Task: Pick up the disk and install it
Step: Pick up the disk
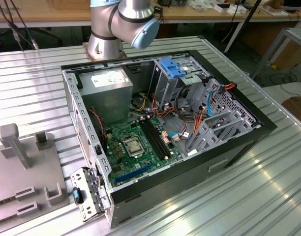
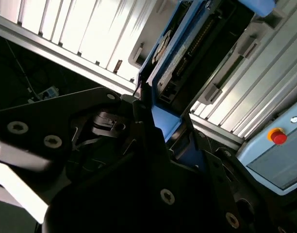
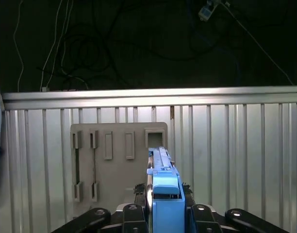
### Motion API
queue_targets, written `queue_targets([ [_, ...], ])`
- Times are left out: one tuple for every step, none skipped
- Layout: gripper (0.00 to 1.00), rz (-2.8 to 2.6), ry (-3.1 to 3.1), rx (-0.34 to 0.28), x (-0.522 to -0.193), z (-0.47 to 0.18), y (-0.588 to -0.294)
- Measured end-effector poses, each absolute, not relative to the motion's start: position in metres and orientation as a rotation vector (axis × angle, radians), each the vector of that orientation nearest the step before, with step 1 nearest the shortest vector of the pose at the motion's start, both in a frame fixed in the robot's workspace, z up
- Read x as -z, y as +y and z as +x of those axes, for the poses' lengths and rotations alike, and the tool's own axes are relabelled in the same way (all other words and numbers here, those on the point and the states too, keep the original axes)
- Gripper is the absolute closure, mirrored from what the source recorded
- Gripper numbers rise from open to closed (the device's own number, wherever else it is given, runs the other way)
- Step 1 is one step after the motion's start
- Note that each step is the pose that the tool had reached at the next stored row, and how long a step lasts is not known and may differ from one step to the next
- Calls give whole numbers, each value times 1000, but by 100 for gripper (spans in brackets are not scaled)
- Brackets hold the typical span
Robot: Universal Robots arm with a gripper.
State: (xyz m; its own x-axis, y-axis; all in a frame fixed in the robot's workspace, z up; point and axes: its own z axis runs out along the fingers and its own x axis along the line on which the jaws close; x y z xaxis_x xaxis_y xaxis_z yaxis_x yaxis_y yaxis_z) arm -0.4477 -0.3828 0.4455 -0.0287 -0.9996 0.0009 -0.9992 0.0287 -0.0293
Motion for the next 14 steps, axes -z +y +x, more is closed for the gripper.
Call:
queue_targets([
  [63,-2175,2239,34,-452,-448,-383],
  [63,-2175,2239,34,-457,-448,-383],
  [63,-2175,2238,34,-462,-448,-383],
  [63,-2175,2239,34,-466,-448,-383],
  [63,-2175,2238,34,-473,-448,-383],
  [63,-2175,2239,34,-477,-448,-383],
  [63,-2175,2238,34,-484,-448,-383],
  [63,-2175,2239,34,-489,-448,-383],
  [63,-2175,2239,34,-495,-448,-383],
  [63,-2175,2238,34,-504,-448,-383],
  [63,-2175,2238,34,-515,-448,-383],
  [63,-2175,2238,35,-520,-448,-383],
  [63,-2175,2238,35,-524,-448,-383],
  [63,-2175,2238,35,-531,-448,-383],
])
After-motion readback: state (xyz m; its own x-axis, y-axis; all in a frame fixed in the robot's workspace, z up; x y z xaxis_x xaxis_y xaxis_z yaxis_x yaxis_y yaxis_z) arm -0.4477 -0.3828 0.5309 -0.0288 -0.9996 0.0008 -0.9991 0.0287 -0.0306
